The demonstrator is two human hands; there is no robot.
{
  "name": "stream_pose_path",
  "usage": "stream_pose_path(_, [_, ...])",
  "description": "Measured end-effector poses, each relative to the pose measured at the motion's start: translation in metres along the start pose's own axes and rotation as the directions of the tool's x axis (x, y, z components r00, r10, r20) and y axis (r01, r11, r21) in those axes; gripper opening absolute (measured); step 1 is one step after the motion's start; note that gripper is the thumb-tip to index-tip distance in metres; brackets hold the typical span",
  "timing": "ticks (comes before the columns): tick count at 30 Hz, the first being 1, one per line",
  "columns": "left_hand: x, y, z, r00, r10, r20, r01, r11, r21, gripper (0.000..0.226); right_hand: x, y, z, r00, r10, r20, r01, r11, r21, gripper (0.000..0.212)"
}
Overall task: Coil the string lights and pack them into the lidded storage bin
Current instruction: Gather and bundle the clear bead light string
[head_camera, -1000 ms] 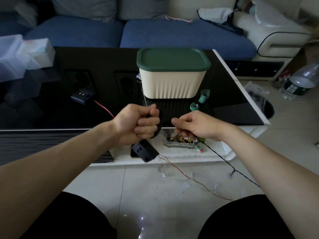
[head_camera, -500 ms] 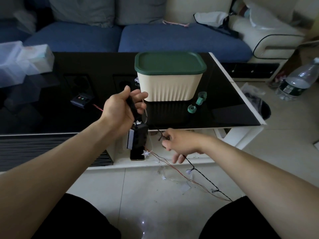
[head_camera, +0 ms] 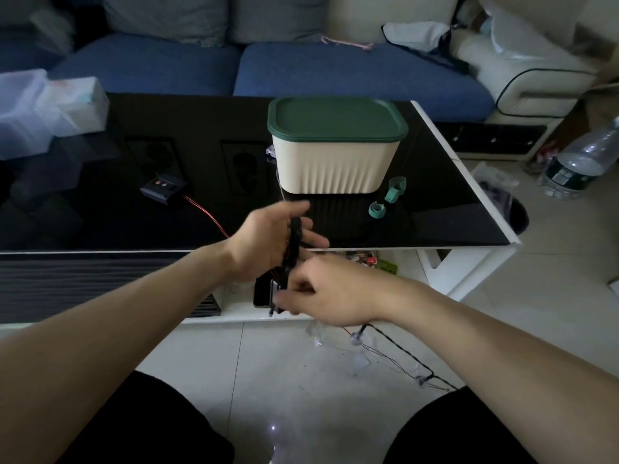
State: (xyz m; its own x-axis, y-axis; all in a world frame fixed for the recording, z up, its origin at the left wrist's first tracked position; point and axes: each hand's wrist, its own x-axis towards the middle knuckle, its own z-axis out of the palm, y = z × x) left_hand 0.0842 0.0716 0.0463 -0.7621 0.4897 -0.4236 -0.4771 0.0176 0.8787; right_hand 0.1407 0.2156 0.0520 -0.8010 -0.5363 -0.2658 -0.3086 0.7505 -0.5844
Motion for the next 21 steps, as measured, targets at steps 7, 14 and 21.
stream_pose_path(7, [-0.005,-0.009,0.005,0.944,-0.142,0.299,0.062,0.963,0.261,0.059,0.001,0.031,-0.024,0.975,0.023,-0.22,0.036,0.964,0.264,0.029])
stream_pose_path(14, [-0.001,-0.005,0.004,0.931,-0.169,0.325,-0.002,0.886,0.464,0.04,0.008,0.067,-0.032,0.971,0.139,-0.195,-0.047,0.91,0.411,0.022])
stream_pose_path(21, [0.003,-0.006,0.002,0.937,-0.184,0.296,0.108,0.961,0.256,0.041,0.01,0.076,-0.035,0.985,0.14,-0.105,-0.07,0.866,0.496,0.055])
